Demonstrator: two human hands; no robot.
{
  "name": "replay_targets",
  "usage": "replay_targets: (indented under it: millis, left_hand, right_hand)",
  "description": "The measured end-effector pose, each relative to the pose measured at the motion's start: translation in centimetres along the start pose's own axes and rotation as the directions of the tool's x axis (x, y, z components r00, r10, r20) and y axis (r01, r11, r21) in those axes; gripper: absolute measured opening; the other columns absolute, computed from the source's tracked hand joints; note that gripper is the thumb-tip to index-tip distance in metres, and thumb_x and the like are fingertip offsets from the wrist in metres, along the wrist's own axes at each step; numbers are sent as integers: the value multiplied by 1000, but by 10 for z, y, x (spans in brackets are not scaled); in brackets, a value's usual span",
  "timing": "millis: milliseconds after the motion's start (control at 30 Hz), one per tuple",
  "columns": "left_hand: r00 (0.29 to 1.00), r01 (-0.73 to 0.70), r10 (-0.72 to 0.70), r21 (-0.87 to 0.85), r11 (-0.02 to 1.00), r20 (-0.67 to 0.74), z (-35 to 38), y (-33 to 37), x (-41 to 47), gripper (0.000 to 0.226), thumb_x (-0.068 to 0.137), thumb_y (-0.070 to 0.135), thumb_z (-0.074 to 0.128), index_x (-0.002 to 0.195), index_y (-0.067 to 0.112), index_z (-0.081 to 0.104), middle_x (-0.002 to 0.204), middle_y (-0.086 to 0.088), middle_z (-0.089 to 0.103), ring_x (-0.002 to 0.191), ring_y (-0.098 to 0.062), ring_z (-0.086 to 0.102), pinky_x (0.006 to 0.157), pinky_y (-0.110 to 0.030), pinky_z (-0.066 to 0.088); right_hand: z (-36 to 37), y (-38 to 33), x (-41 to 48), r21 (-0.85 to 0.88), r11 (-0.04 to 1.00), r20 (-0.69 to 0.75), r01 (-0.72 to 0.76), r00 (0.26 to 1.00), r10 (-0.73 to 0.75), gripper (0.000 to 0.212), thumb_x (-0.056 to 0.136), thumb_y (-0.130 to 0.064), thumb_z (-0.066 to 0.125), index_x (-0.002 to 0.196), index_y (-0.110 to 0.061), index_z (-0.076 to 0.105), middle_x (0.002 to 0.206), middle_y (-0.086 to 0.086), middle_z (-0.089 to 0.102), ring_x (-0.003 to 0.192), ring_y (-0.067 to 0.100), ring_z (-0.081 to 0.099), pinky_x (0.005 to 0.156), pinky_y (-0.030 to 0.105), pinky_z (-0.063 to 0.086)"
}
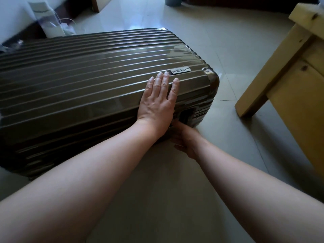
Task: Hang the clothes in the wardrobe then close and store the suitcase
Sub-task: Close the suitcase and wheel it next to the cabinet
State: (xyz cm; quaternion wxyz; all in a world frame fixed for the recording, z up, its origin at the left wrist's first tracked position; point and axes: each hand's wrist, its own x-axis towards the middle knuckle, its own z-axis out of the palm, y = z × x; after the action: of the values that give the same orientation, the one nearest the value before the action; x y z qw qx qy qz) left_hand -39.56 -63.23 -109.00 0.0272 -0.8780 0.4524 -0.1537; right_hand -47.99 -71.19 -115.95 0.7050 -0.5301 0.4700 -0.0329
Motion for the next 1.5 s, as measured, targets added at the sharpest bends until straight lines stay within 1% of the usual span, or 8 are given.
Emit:
replay_targets:
  millis: [133, 467, 667, 800, 967, 1100, 1367, 1500]
  left_hand:
    - [1000, -29, 29, 64, 998, 7, -17, -40, -33, 67, 102, 25, 32, 151, 8, -10, 160, -16, -10, 148, -32, -11, 117, -44, -13]
    - [959, 67, -123, 218, 974, 254, -54, -155, -136, 74, 101, 38, 30, 150, 6, -15, 159, -15, -15, 147, -29, -16, 117, -40, -14]
    - [971, 148, -172, 147, 978, 167, -32, -193, -184, 82, 96, 43, 42, 151, 4, -4, 160, -19, -2, 148, -35, -1, 119, -47, -3]
    - [987, 161, -157, 140, 977, -38, -6, -204, -202, 82, 79, 43, 54, 145, 1, 31, 148, -25, 37, 137, -42, 37, 110, -58, 30]
    - [987, 116, -99, 138, 984, -125, 10, -219, -208, 82, 78, 41, 56, 147, 7, 27, 150, -21, 36, 139, -38, 35, 110, -60, 27]
    - [986, 119, -101, 135, 984, -136, 18, -220, -208, 83, 79, 42, 56, 148, 7, 25, 151, -19, 34, 140, -37, 33, 111, -60, 25]
    - [981, 123, -105, 107, 987, -161, 18, -219, -209, 78, 83, 41, 45, 148, 6, 24, 151, -21, 33, 141, -38, 30, 113, -60, 22]
    - [978, 137, -116, 111, 984, -176, 19, -217, -209, 78, 83, 41, 47, 148, 6, 23, 152, -20, 33, 141, -37, 30, 113, -59, 20]
  right_hand:
    - [28, -6, -21, -32, 999, 124, 20, 992, -16, 29, 84, -39, 67, 94, -12, 64, 79, 3, 62, 69, 15, 59, 68, 27, 45]
    - [131, -4, -86, -227, 972, 360, 60, 933, 27, 44, 87, -39, 65, 112, -3, 62, 99, 14, 64, 86, 24, 64, 73, 30, 49]
    - [185, 25, -113, -373, 923, 350, 90, 935, 51, 36, 88, -45, 61, 77, -12, 59, 76, 9, 59, 64, 19, 55, 57, 26, 42]
    - [217, 52, -120, -260, 965, 303, -24, 947, 105, 40, 90, -51, 55, 87, -12, 63, 77, 12, 57, 57, 19, 50, 55, 27, 40]
    - [236, 83, -121, 55, 980, 298, -193, 939, 168, 32, 92, -50, 51, 90, -20, 61, 92, 16, 58, 70, 20, 54, 66, 30, 46]
    - [240, 93, -115, 256, 942, 341, -217, 932, 122, 36, 92, -48, 51, 120, -26, 58, 109, 8, 64, 112, 25, 58, 99, 36, 41]
    - [235, 96, -110, 364, 903, 375, -227, 924, 81, 42, 90, -33, 56, 129, -17, 59, 117, 5, 65, 108, 21, 58, 91, 29, 41]
    - [237, 92, -111, 321, 920, 368, -225, 925, 97, 41, 90, -38, 59, 128, -21, 59, 124, 4, 64, 111, 21, 60, 103, 31, 42]
